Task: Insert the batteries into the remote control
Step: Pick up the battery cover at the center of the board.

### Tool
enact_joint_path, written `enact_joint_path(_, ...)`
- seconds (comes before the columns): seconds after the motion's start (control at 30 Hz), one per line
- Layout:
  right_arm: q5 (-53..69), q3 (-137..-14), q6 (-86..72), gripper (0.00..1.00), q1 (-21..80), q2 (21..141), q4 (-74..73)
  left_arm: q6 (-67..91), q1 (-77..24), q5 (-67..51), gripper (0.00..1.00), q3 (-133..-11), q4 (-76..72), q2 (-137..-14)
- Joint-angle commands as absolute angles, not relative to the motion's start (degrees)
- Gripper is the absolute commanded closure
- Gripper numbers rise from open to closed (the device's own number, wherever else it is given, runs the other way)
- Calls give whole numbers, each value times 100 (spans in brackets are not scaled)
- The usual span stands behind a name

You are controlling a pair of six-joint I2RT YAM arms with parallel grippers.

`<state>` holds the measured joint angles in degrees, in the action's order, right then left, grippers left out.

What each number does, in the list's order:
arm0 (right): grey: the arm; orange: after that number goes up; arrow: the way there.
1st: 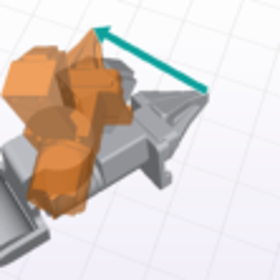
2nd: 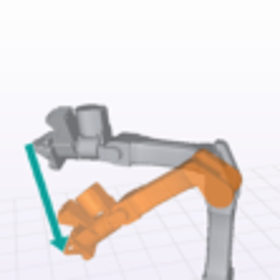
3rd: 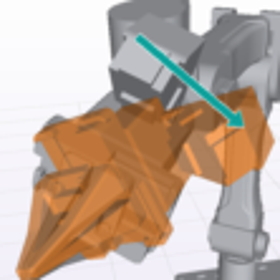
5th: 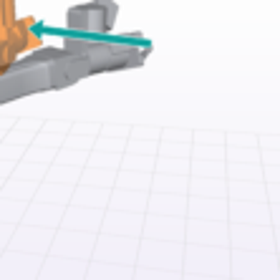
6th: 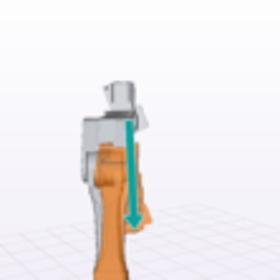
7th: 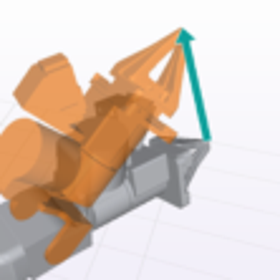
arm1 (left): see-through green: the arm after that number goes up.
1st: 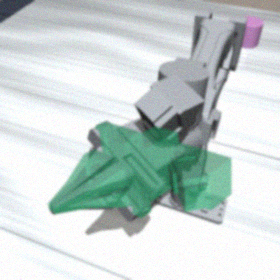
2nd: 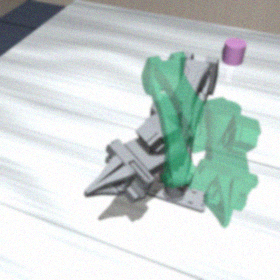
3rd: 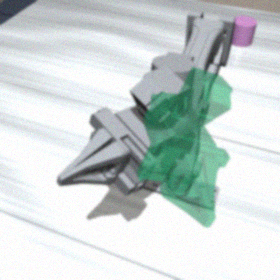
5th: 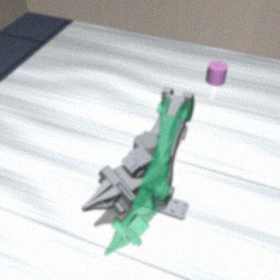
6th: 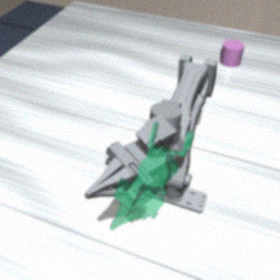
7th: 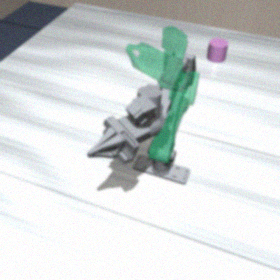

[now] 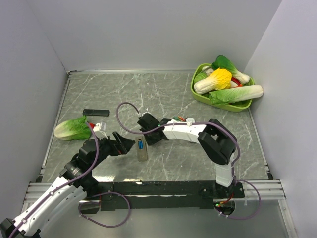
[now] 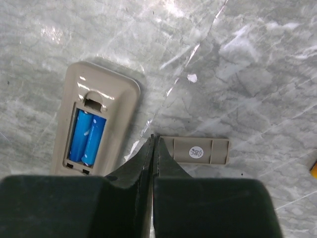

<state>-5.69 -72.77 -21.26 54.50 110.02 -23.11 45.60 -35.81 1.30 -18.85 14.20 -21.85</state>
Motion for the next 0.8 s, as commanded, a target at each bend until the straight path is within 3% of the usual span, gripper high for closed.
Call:
enact_joint_path(0.0, -431, -6961, -2039, 100, 5476, 10521, -2233, 4377, -3577, -34, 1, -1828, 1011, -2197)
enact_joint_path(0.23, -272, -6820, -1899, 100, 5484, 10169, -2109, 4228, -3577, -202, 1, -1670, 607, -2285)
enact_joint_path(0.77, -396, -7348, -1749, 94, 5476, 10810, -3252, 4140, -3577, -237, 1, -1661, 492, -2426)
